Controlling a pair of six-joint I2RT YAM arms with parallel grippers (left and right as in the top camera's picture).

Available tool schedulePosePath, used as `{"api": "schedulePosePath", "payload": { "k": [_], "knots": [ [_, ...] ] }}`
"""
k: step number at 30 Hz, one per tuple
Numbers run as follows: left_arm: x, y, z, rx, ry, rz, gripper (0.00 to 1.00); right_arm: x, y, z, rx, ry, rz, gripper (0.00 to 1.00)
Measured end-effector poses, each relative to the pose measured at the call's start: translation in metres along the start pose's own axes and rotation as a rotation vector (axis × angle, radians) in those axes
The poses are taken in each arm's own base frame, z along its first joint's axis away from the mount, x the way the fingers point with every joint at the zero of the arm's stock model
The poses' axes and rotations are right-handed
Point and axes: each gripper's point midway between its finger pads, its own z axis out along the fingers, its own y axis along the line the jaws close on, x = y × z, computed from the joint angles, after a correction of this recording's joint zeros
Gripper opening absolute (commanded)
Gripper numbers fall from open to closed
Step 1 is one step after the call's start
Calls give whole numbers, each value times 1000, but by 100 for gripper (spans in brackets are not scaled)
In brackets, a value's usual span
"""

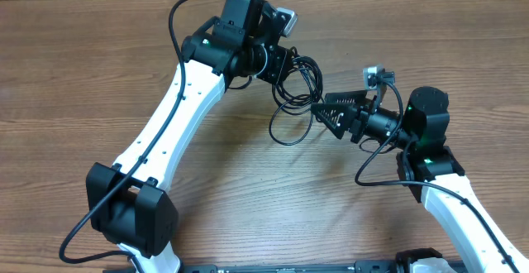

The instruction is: Untangle cables

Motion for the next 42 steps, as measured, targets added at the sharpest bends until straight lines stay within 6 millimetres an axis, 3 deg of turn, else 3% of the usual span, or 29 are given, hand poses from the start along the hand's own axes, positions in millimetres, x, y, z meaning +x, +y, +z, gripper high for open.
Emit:
{"api": "schedulePosePath", "payload": {
  "k": [3,10,16,20,26,29,31,35,37,39,42],
  "knots": [
    [1,-13,0,76,4,29,4,-4,-5,0,29,-22,1,85],
    [2,-44,-7,267,5,61,4,-15,-34,-4,199,-88,-34,84],
    [3,-64,-14,393,7,64,4,-17,-46,-7,270,-106,-43,82],
    [4,-72,-17,445,8,64,4,-17,-50,-7,285,-107,-40,72],
    [4,-77,-20,473,8,64,4,-2,-63,-9,339,-64,15,71],
    [4,-77,-20,476,8,64,4,3,-70,-11,376,-51,39,66],
    [4,-77,-20,476,8,64,4,3,-70,-11,376,-53,38,59],
    [4,-77,-20,476,7,65,4,3,-67,-10,360,-48,40,58],
    [3,-77,-20,476,5,67,4,4,-63,-9,334,-42,38,60],
    [3,-77,-20,476,4,67,4,4,-56,-6,293,-35,29,69],
    [3,-77,-20,476,2,73,4,-1,-40,-3,208,-36,-28,70]
  ]
}}
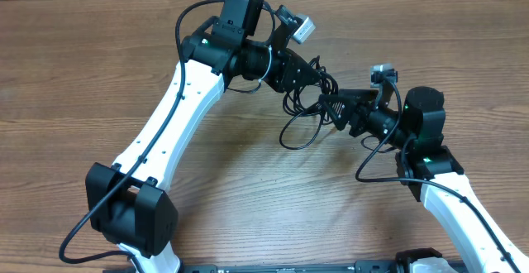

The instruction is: Untangle cables

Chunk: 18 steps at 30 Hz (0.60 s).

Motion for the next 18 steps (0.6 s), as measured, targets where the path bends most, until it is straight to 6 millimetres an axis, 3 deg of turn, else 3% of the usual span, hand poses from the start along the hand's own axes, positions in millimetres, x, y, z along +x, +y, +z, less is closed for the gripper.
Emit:
{"api": "schedulePosePath", "payload": {
  "k": [3,6,8,11,14,16,18],
  "knots": [
    [0,-1,0,4,-1,13,4,-5,9,0,-45,-16,-57,61],
    [-2,-9,-1,54,-8,25,4,-13,13,-1,-60,-46,-106,45],
    [-4,-18,-1,103,-15,37,4,-17,14,-1,-57,-63,-134,44],
    [-5,-27,-3,161,-20,46,4,-19,14,-1,-54,-73,-160,35],
    [-6,-34,-4,201,-26,55,4,-19,12,-1,-45,-73,-167,21],
    [-7,-38,-5,227,-29,63,4,-20,11,-1,-41,-75,-183,4],
    [-7,-40,-5,237,-29,64,4,-20,12,-1,-42,-75,-184,4]
  ]
}}
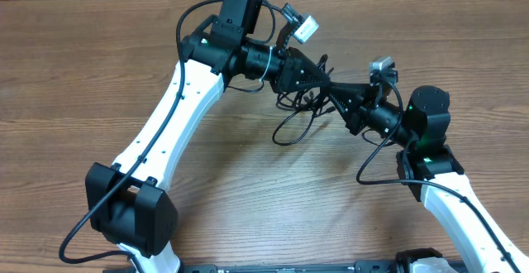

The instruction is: Untangle cables

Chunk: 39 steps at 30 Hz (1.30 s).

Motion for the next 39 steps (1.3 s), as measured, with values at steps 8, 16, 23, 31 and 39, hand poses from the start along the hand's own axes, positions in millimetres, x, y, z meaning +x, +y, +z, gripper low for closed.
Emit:
{"api": "schedulePosePath", "payload": {
  "k": [8,16,23,31,39],
  "knots": [
    [-8,0,-3,5,-27,43,4,5,-4,0,18,18,21,4],
    [-23,7,-9,-22,-73,34,4,25,-29,-3,160,78,93,4],
    [-27,35,-24,-149,-110,-88,4,33,-49,-8,278,94,116,4],
    [-30,51,-40,-204,-145,-174,4,47,-90,-28,526,106,199,4],
    [-30,53,-43,-211,-154,-213,4,43,-91,-28,529,85,216,26]
  ]
}}
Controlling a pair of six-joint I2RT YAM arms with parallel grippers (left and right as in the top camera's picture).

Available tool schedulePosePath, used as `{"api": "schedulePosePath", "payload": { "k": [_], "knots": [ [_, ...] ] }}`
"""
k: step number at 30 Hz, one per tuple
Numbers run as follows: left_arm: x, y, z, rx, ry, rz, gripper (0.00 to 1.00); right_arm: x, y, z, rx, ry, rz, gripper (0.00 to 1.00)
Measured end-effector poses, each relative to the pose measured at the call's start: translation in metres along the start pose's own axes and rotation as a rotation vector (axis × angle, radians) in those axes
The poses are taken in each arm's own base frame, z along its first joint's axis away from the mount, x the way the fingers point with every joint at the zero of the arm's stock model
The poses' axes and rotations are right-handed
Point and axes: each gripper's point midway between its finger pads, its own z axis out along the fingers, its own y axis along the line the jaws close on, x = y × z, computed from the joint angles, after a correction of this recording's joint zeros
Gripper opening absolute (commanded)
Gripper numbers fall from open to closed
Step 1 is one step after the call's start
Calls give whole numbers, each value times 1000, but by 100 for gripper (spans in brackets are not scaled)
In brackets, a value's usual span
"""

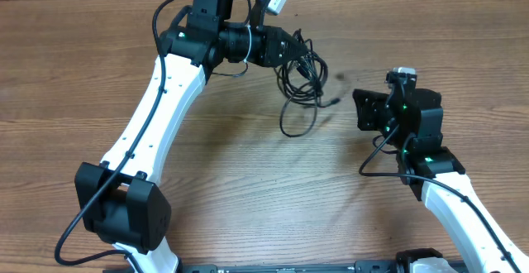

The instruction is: Untangle cables

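A tangled bundle of black cables point(302, 81) hangs from my left gripper point(294, 50), which is shut on its upper part at the back middle of the table. A loose loop point(295, 127) trails down onto the wood, and one cable end point(334, 100) sticks out to the right. My right gripper point(361, 112) is to the right of the bundle, apart from it and holding no cable. It is seen nearly end-on, so the gap between its fingers does not show.
The wooden table point(99, 74) carries only the cables and both white arms. The left arm point(145, 124) slants across the left half. The right arm's base link point(450, 198) and its own black lead stand at the lower right.
My right gripper, which was reaching into the bundle, has drawn back to the right and is apart from it. My left gripper has moved back and left with the bundle.
At first my left gripper held the tangle at the back middle, with my right gripper pointing at it from the right. Both then closed in until the right fingertips were inside the bundle. Now the right is clear and the left alone holds the cables.
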Motion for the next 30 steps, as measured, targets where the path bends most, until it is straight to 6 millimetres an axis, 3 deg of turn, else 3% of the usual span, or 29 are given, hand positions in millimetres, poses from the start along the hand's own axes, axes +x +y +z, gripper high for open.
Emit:
{"api": "schedulePosePath", "payload": {
  "k": [6,12,23,30],
  "knots": [
    [-1,4,0,-23,-6,-3,4,-10,25,-4,-131,-29,-18,47],
    [-1,5,0,-29,-8,-14,4,-19,68,-29,-338,-46,-66,63],
    [-1,5,0,-29,-8,-48,4,-18,112,-34,-540,-57,-153,66],
    [-1,4,0,-22,-7,-55,4,-13,123,-24,-549,-84,-230,66]
  ]
}}
